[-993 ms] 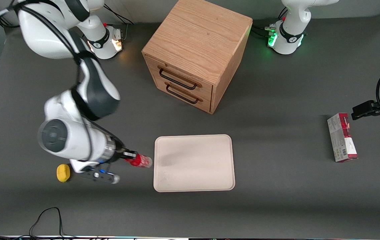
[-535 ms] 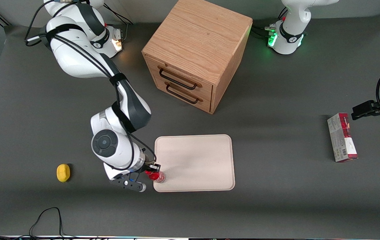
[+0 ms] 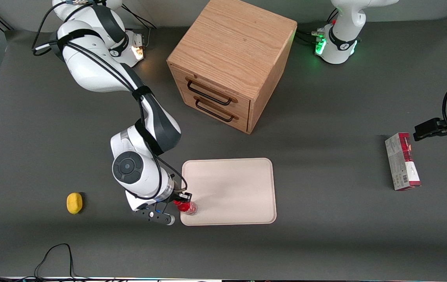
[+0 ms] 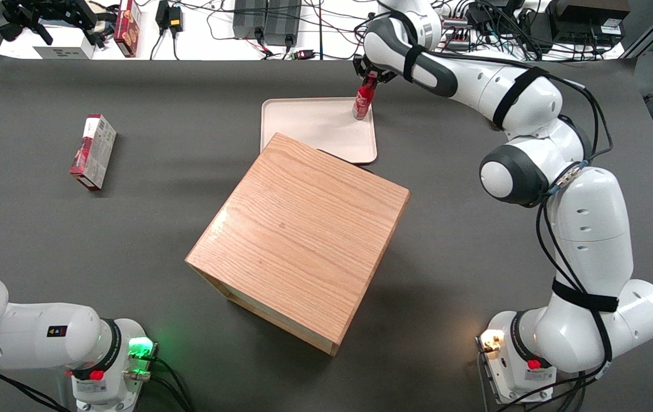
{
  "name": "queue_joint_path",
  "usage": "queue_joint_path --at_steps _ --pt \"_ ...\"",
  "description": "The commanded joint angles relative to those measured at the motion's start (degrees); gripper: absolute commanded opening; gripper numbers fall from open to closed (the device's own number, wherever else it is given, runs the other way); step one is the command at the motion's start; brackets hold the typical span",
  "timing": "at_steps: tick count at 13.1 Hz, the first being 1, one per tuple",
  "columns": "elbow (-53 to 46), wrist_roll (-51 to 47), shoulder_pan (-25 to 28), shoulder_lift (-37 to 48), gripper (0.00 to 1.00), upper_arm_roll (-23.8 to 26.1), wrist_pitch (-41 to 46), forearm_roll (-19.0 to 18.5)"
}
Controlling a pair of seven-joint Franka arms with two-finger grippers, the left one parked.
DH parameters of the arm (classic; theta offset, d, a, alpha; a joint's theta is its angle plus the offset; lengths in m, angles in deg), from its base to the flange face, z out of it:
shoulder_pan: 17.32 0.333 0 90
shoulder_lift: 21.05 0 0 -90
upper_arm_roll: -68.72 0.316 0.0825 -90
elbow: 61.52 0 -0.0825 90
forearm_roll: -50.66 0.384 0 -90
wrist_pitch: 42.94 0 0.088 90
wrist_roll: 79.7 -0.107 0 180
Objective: Place coke bottle on tray
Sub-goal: 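Lower the bottle onto the tray's edge and open the right gripper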
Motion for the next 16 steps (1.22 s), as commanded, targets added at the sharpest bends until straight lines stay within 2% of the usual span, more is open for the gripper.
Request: queue_joint_path --at_steps 1,2,3,10,12,14,16 --pt "-2.79 -1.98 0.88 -1.14 0.17 -0.41 -0.1 -1.67" --pt "-2.79 -1.98 0.88 -1.14 0.72 -0.49 -0.1 -1.85" --pt "-2.71 -1.98 1.23 -1.14 0.99 -0.32 -0.18 -3.76" --pt "-2.53 -4.09 1.41 -0.36 1.0 -0.32 0.69 -4.93" --pt "-2.35 -2.95 0.97 2.18 1.0 -0.23 6.9 -4.75" --pt "-1.4 2.82 0.01 6.05 1.0 -0.23 14.19 -3.96" --pt "4.55 9.59 -4.19 13.41 1.0 -0.32 20.27 0.84"
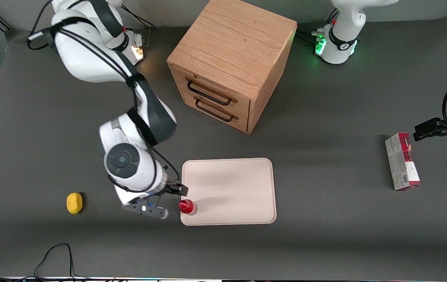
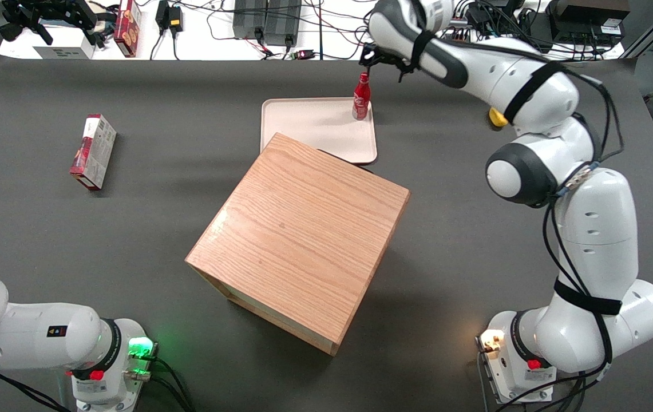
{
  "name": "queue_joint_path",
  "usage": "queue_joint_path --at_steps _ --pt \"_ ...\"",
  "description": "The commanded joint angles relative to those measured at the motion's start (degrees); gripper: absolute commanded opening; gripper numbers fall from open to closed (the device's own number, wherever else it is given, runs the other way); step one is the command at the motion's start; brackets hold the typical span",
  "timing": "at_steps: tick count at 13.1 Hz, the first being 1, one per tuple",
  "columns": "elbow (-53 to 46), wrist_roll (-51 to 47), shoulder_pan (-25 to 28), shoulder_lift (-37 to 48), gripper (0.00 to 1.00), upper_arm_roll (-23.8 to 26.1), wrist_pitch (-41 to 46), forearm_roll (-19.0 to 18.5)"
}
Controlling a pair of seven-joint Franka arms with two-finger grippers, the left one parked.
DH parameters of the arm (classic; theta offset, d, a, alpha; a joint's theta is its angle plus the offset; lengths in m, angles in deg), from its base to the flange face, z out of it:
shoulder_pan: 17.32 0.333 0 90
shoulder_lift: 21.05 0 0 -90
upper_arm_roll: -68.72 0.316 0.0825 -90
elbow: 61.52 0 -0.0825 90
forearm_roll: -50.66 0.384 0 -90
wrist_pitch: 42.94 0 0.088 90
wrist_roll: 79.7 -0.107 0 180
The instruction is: Place coke bottle on tray
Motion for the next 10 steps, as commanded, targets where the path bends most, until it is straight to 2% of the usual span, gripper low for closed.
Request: queue_joint_path --at_steps 1,5,7,10 --pt "13.36 10.92 -5.62 12.91 1.0 -0.18 4.01 5.18" --pt "42.72 26.47 -14.05 35.49 1.0 -0.35 -2.84 8.17" --pt "50.31 33.53 -16.27 44.3 1.0 -3.41 -2.15 10.63" --pt "57.96 37.32 -16.18 53.27 1.0 -7.02 -0.48 10.64"
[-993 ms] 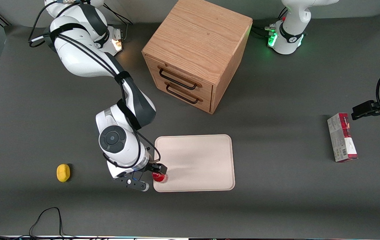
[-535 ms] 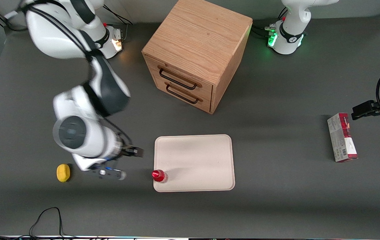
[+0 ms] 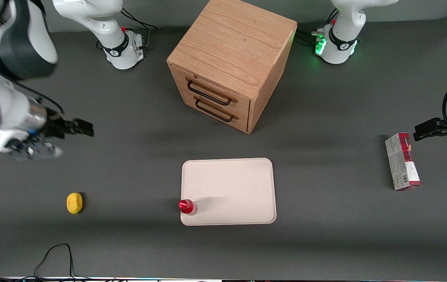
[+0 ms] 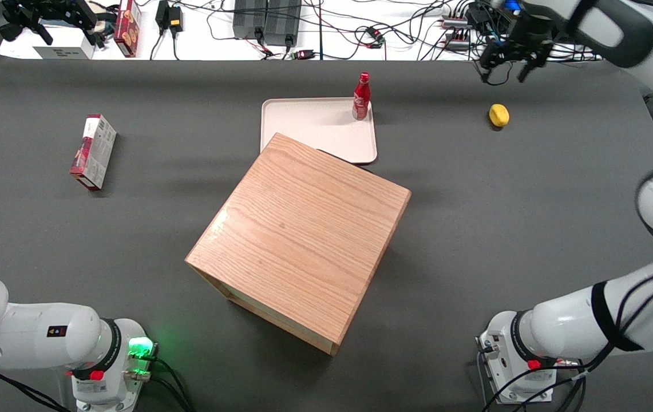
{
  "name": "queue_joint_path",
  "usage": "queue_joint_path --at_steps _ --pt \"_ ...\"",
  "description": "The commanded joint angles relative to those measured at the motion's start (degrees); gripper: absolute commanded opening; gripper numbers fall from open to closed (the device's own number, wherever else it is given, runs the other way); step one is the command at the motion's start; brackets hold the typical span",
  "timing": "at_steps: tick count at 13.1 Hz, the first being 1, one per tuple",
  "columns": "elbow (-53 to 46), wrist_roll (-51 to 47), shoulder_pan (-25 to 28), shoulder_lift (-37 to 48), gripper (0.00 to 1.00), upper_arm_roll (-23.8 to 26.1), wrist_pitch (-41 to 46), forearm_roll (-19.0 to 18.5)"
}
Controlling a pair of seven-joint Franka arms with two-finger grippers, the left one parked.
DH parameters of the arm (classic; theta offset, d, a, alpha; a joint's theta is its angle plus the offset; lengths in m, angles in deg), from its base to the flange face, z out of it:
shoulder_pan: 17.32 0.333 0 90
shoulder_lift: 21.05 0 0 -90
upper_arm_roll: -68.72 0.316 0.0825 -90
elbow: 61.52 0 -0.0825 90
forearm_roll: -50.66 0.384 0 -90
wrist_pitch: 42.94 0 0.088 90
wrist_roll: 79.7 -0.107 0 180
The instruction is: Place coke bottle on tray
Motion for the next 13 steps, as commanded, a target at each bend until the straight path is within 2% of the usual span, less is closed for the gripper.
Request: queue_joint_path --at_steps 1,4,6,13 --pt "7.83 3.28 0.52 7.83 1.0 -1.73 1.71 1.26" --pt "5.56 3.46 1.13 8.99 1.0 -1.82 3.41 1.52" --pt "4.58 2.59 5.69 8.28 1.0 -5.58 3.76 1.35" --pt "3.17 3.46 4.04 8.02 1.0 -5.51 5.78 1.7"
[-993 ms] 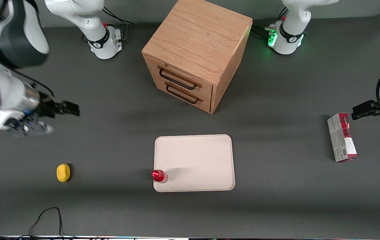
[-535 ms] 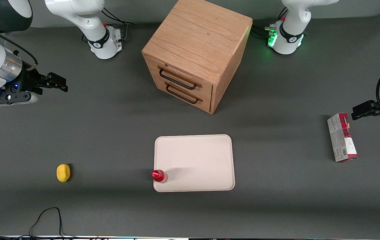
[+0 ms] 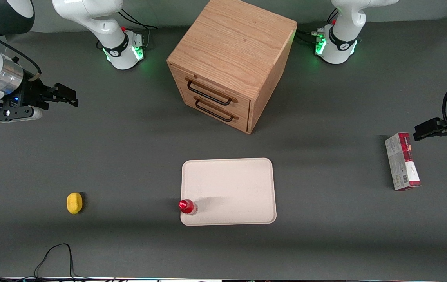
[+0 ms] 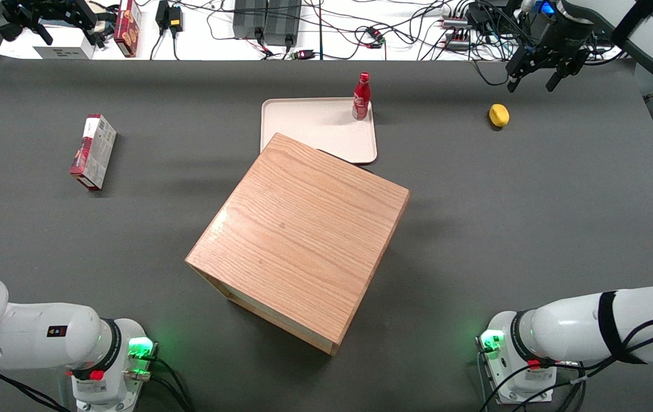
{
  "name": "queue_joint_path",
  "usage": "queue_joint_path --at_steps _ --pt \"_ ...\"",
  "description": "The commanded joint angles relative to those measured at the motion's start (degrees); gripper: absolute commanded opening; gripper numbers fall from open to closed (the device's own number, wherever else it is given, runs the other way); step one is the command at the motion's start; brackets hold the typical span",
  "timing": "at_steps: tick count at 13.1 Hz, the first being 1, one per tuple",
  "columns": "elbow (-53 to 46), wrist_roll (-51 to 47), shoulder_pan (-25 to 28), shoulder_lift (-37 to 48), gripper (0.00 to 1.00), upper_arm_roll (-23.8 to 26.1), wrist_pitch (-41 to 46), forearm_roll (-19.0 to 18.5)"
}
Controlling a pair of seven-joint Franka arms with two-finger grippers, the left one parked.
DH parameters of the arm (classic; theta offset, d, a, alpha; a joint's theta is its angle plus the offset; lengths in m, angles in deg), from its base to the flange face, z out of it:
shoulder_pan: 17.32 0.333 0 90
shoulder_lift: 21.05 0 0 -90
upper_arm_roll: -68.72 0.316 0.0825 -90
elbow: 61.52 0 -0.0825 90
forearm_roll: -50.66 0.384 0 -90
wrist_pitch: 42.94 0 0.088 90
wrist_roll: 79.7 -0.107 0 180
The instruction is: Place coke bottle on tray
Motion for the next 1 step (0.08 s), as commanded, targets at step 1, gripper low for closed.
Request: queue_joint_path --at_steps 1 --pt "-1.52 1.14 -0.5 -0.55 1.0 0.09 1.22 1.59"
